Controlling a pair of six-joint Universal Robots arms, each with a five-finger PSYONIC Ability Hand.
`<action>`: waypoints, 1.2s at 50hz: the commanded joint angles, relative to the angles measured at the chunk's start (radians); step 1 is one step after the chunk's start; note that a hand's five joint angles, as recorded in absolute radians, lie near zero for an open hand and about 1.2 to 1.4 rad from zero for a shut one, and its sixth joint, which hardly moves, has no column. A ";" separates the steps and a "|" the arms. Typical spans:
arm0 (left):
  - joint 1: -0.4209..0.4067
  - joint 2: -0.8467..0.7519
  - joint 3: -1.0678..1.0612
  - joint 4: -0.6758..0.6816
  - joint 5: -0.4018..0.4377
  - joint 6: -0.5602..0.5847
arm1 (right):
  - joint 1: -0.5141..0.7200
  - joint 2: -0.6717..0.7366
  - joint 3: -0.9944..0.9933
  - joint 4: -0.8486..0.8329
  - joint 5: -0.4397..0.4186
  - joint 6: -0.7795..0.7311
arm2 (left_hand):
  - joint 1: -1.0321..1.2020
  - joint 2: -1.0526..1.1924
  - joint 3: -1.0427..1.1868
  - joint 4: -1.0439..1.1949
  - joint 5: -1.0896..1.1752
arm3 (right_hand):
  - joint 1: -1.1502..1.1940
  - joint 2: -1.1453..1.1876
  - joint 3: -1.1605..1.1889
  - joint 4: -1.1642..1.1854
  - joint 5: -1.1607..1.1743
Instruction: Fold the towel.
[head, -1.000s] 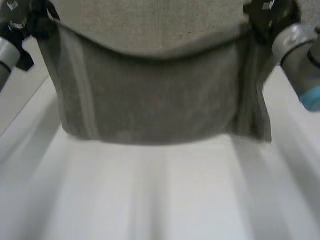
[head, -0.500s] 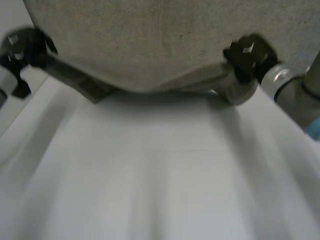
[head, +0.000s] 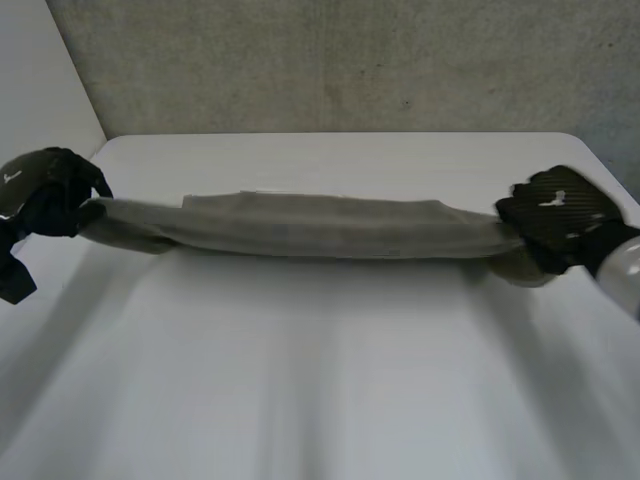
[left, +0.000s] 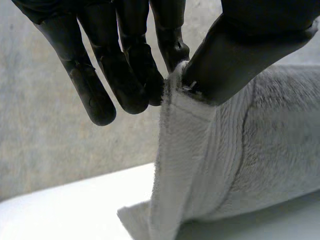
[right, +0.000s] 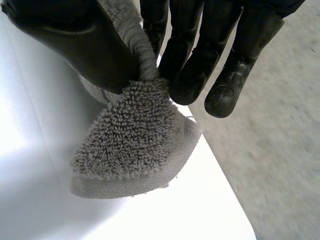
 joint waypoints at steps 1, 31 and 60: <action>0.005 0.104 -0.064 0.010 0.037 -0.005 | -0.097 -0.088 -0.009 0.160 -0.105 -0.004 | 0.101 0.038 0.044 0.028 0.049 | 0.065 0.051 0.045 0.048 0.044; -0.248 -0.597 0.500 0.151 -0.164 0.005 | 0.122 0.473 -0.301 -0.290 0.238 0.095 | 0.101 0.038 0.044 0.028 0.049 | 0.065 0.051 0.045 0.048 0.044; -0.302 -0.792 0.798 0.119 -0.330 -0.005 | 0.182 0.645 -0.482 -0.458 0.495 0.118 | -1.020 -1.083 -1.077 -1.093 -1.072 | -1.157 -1.171 -1.177 -1.173 -1.178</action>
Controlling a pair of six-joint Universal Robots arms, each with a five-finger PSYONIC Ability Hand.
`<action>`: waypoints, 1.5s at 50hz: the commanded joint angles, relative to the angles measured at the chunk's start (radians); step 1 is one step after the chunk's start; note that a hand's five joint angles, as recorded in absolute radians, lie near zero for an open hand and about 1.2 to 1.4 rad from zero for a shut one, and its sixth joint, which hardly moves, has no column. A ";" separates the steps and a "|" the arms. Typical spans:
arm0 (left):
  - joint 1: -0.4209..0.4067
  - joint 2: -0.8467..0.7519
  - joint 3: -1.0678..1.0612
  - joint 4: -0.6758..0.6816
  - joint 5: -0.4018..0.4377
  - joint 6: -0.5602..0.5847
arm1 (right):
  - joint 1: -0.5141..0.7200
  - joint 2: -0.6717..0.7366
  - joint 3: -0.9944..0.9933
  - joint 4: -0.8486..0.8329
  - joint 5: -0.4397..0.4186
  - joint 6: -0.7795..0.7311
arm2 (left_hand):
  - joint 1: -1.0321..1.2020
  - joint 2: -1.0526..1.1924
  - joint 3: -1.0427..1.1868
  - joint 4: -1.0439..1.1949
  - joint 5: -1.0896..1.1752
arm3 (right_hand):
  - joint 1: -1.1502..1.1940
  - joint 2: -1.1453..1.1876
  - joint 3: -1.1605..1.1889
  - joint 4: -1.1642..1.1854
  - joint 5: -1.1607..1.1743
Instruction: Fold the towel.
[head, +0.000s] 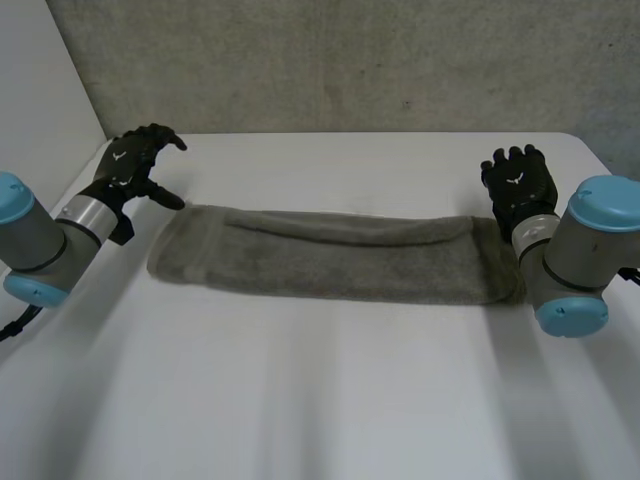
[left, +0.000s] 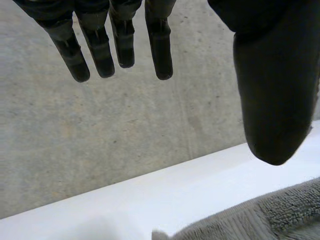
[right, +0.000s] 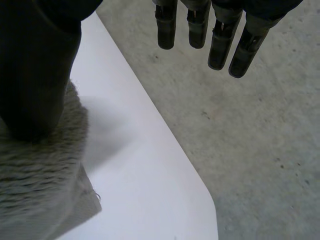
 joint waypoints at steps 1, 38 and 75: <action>-0.003 0.046 -0.001 -0.024 -0.052 -0.004 | -0.001 -0.105 0.015 0.009 0.037 0.029 | -0.062 -0.070 -0.079 -0.077 -0.029 | -0.063 -0.073 -0.075 -0.087 -0.060; -0.054 0.285 -0.458 -0.210 -0.199 0.486 | -0.091 -0.332 0.459 0.134 -0.084 0.230 | 0.114 0.107 0.097 0.099 0.147 | 0.173 0.163 0.161 0.149 0.176; -0.060 0.206 -0.421 -0.113 -0.216 0.484 | -0.185 -0.237 0.433 0.091 -0.075 0.146 | 0.264 0.256 0.247 0.249 0.297 | 0.309 0.299 0.297 0.285 0.312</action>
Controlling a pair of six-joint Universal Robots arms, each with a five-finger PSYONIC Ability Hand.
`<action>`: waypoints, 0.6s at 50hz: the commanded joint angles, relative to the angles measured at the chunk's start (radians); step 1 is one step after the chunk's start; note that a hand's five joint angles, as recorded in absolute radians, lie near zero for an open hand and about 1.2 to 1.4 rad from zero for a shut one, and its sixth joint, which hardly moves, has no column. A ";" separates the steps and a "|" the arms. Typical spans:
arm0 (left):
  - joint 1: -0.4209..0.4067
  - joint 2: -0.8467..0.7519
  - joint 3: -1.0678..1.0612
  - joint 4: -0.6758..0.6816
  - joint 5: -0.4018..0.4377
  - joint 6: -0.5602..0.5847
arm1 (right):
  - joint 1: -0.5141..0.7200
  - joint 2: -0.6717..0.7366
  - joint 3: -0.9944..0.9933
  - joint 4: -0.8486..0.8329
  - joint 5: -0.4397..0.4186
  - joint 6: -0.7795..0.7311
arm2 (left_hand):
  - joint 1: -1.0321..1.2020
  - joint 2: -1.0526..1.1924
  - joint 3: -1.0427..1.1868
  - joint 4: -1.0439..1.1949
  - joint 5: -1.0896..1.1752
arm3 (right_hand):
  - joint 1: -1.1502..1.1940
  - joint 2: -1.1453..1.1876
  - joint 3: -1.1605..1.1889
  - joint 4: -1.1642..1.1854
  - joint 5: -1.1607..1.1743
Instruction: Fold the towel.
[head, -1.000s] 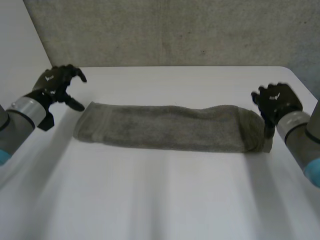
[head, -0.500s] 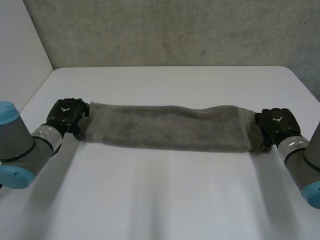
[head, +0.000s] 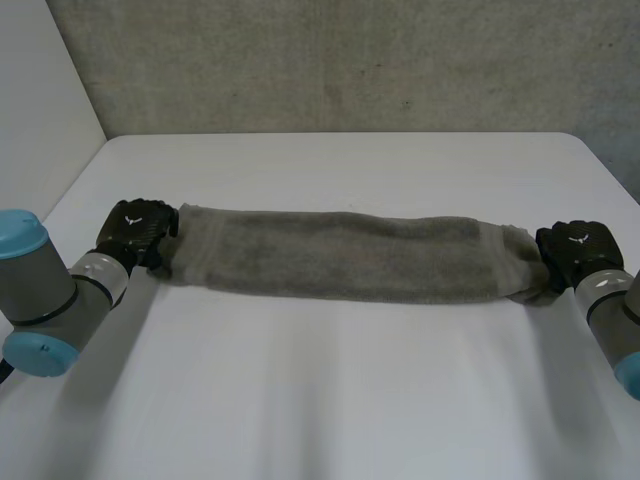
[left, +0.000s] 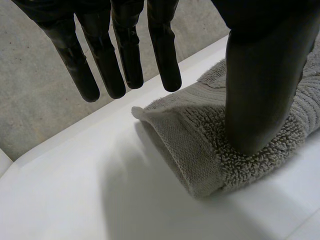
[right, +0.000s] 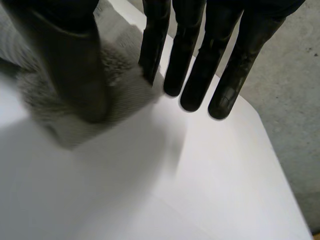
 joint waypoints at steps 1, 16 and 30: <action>0.000 0.001 -0.001 -0.002 0.000 -0.001 | 0.021 -0.009 0.025 0.008 0.004 -0.069 | 0.005 0.016 0.018 0.021 0.008 | -0.269 -0.273 -0.272 -0.277 -0.278; 0.001 0.004 -0.004 -0.005 0.000 -0.001 | 0.048 -0.015 0.052 0.009 0.003 -0.056 | 0.070 0.081 0.082 0.085 0.072 | -0.243 -0.247 -0.246 -0.251 -0.252; 0.001 0.006 -0.002 -0.005 0.000 -0.001 | 0.035 0.014 0.026 0.002 -0.014 0.011 | 0.135 0.145 0.147 0.150 0.137 | 0.606 0.603 0.603 0.598 0.597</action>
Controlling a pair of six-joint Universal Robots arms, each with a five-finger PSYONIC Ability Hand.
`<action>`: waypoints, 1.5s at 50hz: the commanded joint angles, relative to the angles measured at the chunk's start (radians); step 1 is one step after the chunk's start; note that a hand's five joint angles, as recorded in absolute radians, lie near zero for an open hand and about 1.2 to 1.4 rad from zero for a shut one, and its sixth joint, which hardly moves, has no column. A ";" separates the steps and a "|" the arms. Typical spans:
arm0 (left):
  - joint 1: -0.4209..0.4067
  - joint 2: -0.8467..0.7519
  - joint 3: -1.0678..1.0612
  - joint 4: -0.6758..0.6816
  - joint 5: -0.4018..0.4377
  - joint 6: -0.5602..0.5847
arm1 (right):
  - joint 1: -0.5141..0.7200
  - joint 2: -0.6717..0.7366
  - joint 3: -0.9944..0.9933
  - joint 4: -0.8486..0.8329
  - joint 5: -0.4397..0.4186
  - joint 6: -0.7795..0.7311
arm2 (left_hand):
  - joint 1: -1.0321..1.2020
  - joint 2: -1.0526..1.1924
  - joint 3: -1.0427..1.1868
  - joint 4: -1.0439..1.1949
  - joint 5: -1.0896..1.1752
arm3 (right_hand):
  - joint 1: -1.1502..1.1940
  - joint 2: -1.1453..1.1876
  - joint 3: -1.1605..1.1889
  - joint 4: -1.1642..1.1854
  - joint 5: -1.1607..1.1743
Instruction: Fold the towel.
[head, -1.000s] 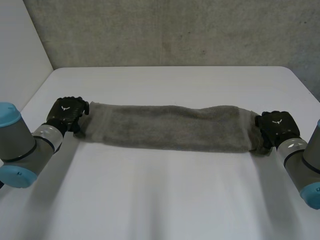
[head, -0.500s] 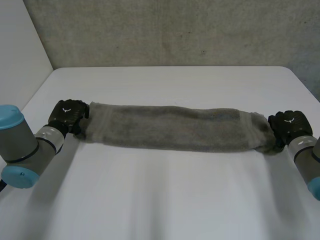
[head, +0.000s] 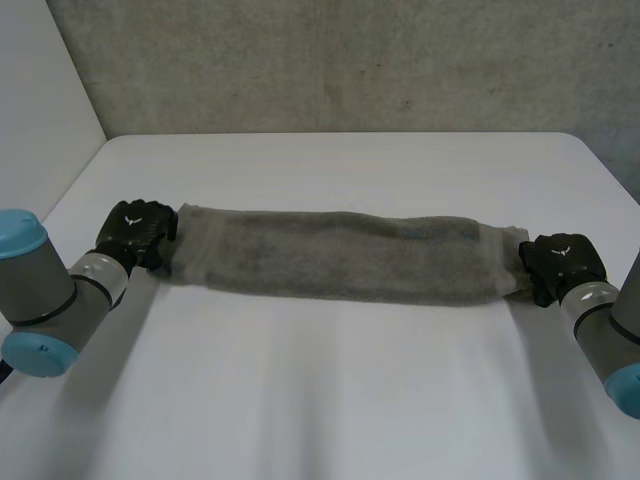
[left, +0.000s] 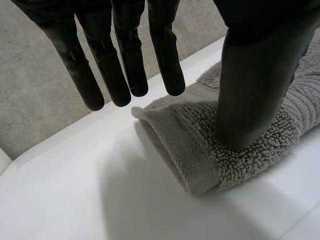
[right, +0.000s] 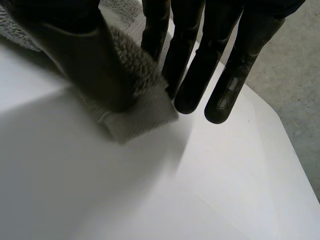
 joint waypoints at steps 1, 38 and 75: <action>0.001 0.001 0.001 0.000 0.000 0.000 | -0.007 0.022 -0.018 -0.005 -0.009 0.008 | 0.065 0.063 0.064 0.067 0.064 | 0.210 0.205 0.212 0.213 0.212; 0.011 0.211 -0.088 0.000 0.003 -0.057 | -0.166 0.065 -0.313 0.004 0.007 -0.461 | -0.214 -0.216 -0.215 -0.211 -0.215 | 0.210 0.205 0.212 0.213 0.212; -0.122 0.233 -0.088 0.006 0.018 -0.164 | 0.467 0.046 -0.288 0.072 0.160 -0.077 | -0.223 -0.225 -0.224 -0.220 -0.224 | -1.012 -1.016 -1.009 -1.009 -1.010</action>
